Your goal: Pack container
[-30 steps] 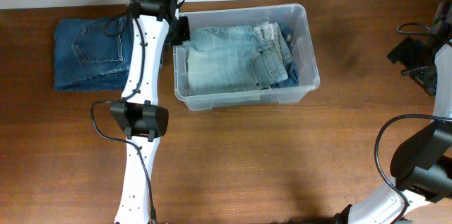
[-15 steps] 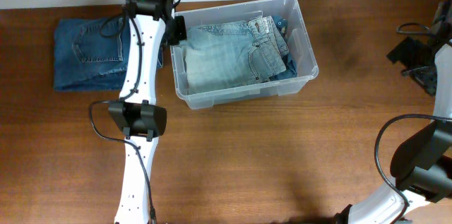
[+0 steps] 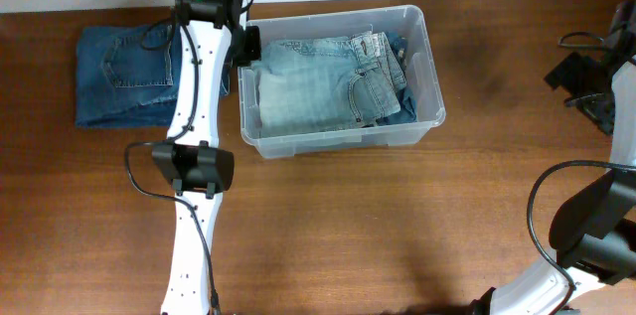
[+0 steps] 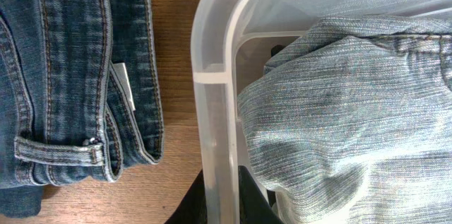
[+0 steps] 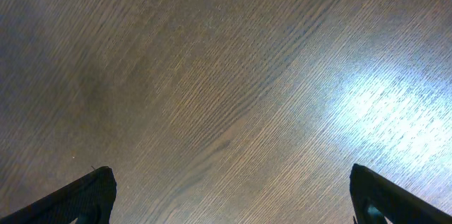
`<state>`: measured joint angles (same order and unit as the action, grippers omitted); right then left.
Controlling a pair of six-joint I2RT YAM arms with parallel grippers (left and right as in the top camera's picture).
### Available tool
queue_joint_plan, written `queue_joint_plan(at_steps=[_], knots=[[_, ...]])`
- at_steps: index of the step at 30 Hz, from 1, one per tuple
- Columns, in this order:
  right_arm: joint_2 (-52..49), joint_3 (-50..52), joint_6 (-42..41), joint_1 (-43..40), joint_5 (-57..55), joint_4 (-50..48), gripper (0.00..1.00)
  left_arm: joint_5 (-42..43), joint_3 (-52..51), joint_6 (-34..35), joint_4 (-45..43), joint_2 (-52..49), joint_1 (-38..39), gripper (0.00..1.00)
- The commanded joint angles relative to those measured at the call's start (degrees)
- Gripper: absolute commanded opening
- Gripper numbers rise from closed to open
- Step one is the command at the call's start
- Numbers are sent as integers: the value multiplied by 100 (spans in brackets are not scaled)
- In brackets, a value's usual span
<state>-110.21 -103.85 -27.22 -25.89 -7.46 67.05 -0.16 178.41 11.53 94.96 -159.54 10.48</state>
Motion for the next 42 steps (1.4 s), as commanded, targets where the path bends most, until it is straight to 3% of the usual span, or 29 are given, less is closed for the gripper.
queue_joint_plan(at_steps=[1,18,19,20,21,24,32,40,42], knots=[[9,31,-72,0,-70,-2,98,199,-52,-415,175,-96,260,1],[9,31,-72,0,-70,-2,98,190,-52,197,175,-96,372,1],[9,31,-72,0,-70,-2,98,188,-52,192,175,-96,372,8],[9,31,-72,0,-70,-2,98,188,-52,192,175,-96,372,21],[9,31,-72,0,-70,-2,98,186,-52,190,170,-96,372,44],[9,31,-72,0,-70,-2,98,94,-50,192,103,-94,372,63],[9,31,-72,0,-70,-2,98,-254,146,166,-68,92,291,74],[9,31,-72,-2,-70,-2,98,-330,146,164,-378,914,13,75],[9,31,-72,0,-70,-2,98,-334,146,164,-448,1080,-61,86]])
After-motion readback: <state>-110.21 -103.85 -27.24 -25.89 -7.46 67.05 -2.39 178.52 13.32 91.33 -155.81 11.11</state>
